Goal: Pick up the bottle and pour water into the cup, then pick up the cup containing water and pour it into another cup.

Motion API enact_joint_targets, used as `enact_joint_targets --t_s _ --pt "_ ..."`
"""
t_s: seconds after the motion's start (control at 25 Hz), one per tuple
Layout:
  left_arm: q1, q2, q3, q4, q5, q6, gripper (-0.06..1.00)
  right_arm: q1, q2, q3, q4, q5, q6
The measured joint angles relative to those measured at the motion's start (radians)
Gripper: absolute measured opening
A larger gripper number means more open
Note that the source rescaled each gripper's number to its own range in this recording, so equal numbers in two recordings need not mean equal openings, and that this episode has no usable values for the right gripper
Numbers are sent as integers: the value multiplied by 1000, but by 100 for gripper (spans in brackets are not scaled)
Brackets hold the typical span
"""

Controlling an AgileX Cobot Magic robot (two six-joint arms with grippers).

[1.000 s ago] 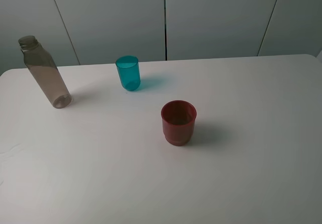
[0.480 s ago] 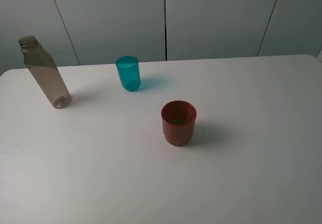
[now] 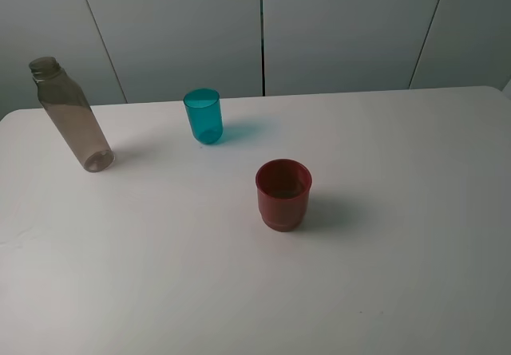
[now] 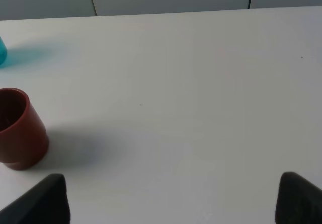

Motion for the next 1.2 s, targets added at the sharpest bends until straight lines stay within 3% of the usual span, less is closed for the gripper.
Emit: enact_joint_targets --t_s 1.2 --pt "2 -6 0 0 -5 9 99 0 0 0 0 0 0"
